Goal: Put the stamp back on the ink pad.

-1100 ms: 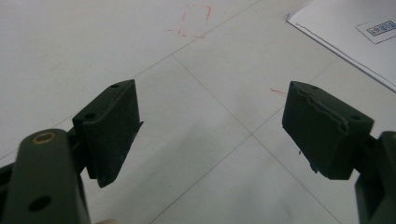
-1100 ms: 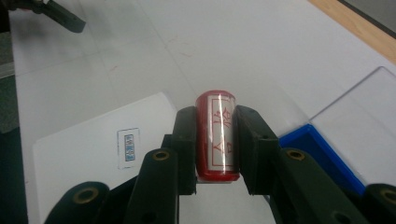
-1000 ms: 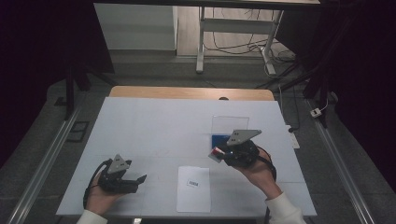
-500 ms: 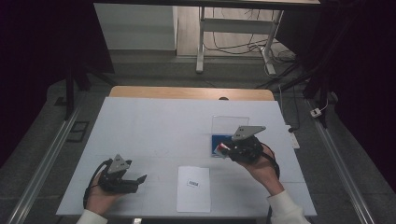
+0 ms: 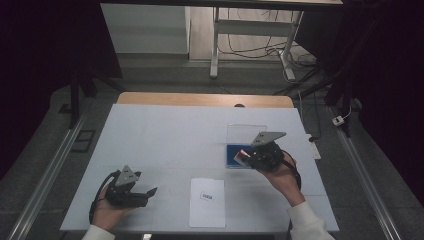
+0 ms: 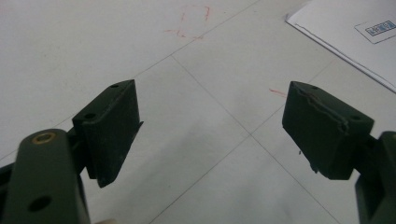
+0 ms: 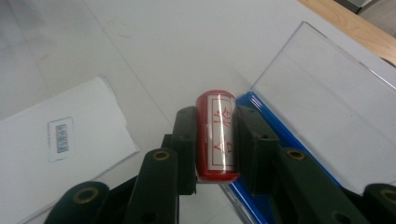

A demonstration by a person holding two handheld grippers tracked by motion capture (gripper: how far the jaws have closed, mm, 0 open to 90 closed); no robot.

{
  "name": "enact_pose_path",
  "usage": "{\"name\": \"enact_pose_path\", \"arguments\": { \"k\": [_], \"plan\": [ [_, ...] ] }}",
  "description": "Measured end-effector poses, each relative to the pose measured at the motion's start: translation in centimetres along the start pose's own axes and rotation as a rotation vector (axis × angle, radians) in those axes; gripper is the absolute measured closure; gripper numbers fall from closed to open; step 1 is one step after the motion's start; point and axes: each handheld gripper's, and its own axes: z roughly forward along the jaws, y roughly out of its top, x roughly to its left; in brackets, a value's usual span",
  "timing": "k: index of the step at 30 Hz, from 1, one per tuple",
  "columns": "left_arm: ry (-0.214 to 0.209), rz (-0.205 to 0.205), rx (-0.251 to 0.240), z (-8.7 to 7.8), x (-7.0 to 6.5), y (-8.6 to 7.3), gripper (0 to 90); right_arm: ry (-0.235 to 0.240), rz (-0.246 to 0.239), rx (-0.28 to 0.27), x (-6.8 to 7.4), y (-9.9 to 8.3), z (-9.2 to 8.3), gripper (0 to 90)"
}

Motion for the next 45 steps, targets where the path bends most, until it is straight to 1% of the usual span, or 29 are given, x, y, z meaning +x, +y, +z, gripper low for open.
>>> {"name": "enact_pose_path", "arguments": {
  "k": [3,11,15,18,19,23,31,33,37,40,45],
  "plan": [
    [0.001,0.0,0.001,0.0,0.0,0.0,19.3,-0.008,0.011,0.005,-0.5,-0.2,0.2,69.4],
    [0.001,0.0,0.002,0.0,0.0,0.0,19.2,-0.048,0.034,0.035,-1.6,-0.5,0.7,69.4],
    [-0.002,0.001,0.004,0.0,0.0,0.0,19.2,-0.06,0.049,0.039,-2.1,-0.7,1.0,69.4],
    [-0.002,0.001,0.004,0.0,0.0,0.0,19.2,-0.077,0.055,0.054,-2.4,-0.9,1.3,69.4],
    [-0.002,0.002,0.005,0.1,0.0,0.0,19.2,-0.084,0.047,0.06,-2.6,-0.9,1.5,69.4],
    [-0.001,0.003,0.008,0.1,0.0,0.0,19.2,-0.105,0.047,0.088,-2.9,-1.0,2.4,69.4],
    [-0.001,0.001,0.01,0.1,0.0,0.0,19.2,-0.107,0.047,0.114,-3.4,-1.1,3.9,69.4],
    [0.0,0.0,0.01,0.1,0.0,-0.1,19.2,-0.108,0.048,0.121,-3.4,-1.1,4.1,69.3],
    [0.001,0.001,0.011,0.1,0.0,-0.1,19.2,-0.128,0.028,0.144,-3.2,-1.1,4.8,69.1],
    [0.0,0.002,0.013,0.2,0.0,-0.1,19.2,-0.134,0.022,0.143,-3.1,-1.1,4.9,69.1],
    [-0.001,0.002,0.014,0.2,0.0,-0.1,19.2,-0.135,0.024,0.14,-3.1,-1.1,4.9,68.9]
  ]
}}
